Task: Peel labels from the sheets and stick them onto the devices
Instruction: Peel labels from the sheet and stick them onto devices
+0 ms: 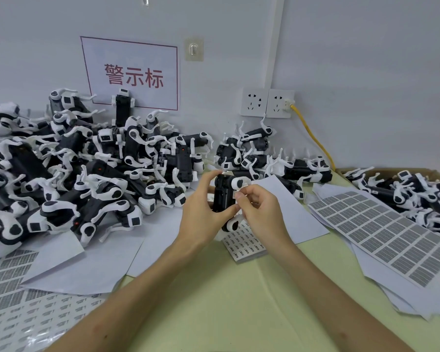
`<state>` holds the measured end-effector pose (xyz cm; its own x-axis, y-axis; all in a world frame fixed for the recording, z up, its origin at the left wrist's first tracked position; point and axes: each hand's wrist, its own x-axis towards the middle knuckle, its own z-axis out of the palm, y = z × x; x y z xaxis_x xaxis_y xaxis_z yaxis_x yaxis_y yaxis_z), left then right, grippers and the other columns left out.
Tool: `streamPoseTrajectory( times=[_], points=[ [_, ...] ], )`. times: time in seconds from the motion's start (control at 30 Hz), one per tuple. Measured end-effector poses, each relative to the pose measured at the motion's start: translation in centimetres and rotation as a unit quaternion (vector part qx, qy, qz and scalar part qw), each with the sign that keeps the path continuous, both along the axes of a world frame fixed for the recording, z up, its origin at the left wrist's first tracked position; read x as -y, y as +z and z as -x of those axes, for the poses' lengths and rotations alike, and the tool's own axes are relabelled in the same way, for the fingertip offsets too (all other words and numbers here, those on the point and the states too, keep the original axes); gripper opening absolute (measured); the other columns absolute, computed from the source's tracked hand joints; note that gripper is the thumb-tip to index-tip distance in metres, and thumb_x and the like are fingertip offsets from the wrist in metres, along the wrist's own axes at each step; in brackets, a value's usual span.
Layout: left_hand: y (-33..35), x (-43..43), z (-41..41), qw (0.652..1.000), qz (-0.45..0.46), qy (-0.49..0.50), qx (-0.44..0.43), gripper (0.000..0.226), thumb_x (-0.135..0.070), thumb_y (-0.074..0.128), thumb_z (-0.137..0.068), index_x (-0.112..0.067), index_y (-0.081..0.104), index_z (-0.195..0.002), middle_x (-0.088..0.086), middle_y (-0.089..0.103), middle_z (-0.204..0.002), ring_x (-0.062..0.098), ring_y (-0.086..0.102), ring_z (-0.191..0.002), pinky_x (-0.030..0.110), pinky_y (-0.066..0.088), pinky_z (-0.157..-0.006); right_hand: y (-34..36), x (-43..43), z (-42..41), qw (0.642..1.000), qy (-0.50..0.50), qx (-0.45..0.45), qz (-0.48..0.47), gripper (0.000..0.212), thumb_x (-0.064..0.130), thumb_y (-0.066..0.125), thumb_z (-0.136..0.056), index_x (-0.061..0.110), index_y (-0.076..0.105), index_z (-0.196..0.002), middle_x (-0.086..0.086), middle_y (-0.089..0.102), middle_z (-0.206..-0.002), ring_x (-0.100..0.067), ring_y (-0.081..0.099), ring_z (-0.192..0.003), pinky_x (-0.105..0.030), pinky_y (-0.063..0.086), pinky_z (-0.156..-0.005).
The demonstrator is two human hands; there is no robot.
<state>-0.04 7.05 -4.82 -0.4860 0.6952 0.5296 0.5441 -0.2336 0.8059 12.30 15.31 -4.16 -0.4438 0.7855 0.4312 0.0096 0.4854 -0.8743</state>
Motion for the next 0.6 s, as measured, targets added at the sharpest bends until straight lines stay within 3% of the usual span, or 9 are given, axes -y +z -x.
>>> streamPoseTrajectory(
  times=[0.13,0.43,0.6],
  points=[
    [-0.09,-0.02,0.01,1.0,-0.002,-0.001,0.002,0.072,-0.026,0.088,-0.08,-0.047,0.049,-0.136,-0.008,0.07,-0.108,0.007,0.075,-0.074,0.019,0.058,-0.069,0.12,0.14,-0.11,1.0,-0.008,0.006,-0.006,0.013,0.027,0.067,-0.098,0.021,0.066,-0.087,0.006,0.065,-0.062,-0.007,0.05,-0.05,-0.029,0.044,-0.058],
    [0.04,0.01,0.33,0.999,-0.004,-0.029,0.031,0.071,-0.025,0.087,-0.082,-0.053,0.049,-0.135,-0.009,0.07,-0.109,0.01,0.076,-0.077,0.026,0.061,-0.072,0.52,-0.12,-0.58,0.998,0.007,0.036,0.055,0.036,0.039,0.07,-0.095,0.013,0.065,-0.071,0.006,0.058,-0.054,-0.008,0.05,-0.048,-0.028,0.041,-0.058],
    [0.31,-0.18,0.54,0.994,0.002,-0.072,0.078,0.065,-0.031,0.083,-0.089,-0.047,0.05,-0.142,-0.006,0.073,-0.111,0.011,0.075,-0.089,0.027,0.062,-0.079,0.55,0.12,-0.34,0.999,0.02,0.038,0.022,0.035,0.025,0.057,-0.104,0.02,0.062,-0.069,0.009,0.056,-0.058,-0.005,0.046,-0.05,-0.029,0.038,-0.061]
  ],
)
